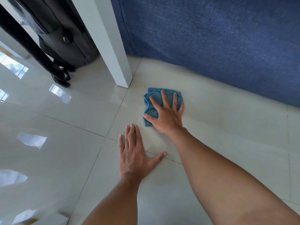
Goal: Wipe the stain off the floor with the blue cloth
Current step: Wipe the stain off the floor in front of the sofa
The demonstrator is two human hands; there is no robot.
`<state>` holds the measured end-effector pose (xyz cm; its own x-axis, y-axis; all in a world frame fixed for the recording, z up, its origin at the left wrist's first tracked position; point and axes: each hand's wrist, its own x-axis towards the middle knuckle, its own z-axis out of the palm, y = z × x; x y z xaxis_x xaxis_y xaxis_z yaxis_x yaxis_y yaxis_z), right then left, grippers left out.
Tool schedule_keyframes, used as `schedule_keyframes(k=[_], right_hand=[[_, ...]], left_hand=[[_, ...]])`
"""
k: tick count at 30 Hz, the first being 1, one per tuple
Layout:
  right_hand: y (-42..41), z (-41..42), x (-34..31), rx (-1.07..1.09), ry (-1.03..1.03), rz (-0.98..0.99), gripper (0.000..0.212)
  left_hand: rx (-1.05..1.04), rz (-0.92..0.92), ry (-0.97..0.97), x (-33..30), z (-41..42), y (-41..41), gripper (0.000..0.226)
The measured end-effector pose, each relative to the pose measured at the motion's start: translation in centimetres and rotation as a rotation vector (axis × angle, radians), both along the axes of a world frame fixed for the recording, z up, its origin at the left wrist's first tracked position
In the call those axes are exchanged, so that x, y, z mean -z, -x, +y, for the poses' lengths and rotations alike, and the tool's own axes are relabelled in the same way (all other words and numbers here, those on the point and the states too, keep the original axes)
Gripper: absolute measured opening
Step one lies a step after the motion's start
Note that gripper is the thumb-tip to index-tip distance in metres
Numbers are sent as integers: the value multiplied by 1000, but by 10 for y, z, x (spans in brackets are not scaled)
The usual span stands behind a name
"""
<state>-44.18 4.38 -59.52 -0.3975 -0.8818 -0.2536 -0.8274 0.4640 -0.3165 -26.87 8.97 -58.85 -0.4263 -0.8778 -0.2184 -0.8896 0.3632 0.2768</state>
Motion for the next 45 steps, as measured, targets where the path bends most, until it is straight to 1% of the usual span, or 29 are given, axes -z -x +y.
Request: schedule_keyframes(k=[3,5,14,19,22,25,34,38,42,45], right_hand=[[7,12,-2,-52,-24,-22,76],[13,25,-3,-31,-15,-25,75],[47,92,-5,267,-56,-36,74],[60,128,-8,375,-88,-51,73],[53,148,-9,386,-88,-31,73],[40,165,-8,354,-86,-18,77],[21,158,-7,241,-78,1,88],[17,128,-9,155,-65,-61,90],[11,99,-9,178,-48,-97,88],[13,91,-7,200,-26,-74,85]], left_hand=[[-4,5,8,0,1,0,136],[-2,7,9,0,2,0,136],[-7,23,28,1,4,-2,136],[-17,42,6,-1,5,-1,137],[-16,42,-3,-2,4,-2,139],[2,35,7,0,5,-4,143],[-6,41,20,0,7,-2,144],[-1,33,31,0,8,-1,143],[-9,36,49,1,8,-1,142],[-10,26,57,2,7,0,142]])
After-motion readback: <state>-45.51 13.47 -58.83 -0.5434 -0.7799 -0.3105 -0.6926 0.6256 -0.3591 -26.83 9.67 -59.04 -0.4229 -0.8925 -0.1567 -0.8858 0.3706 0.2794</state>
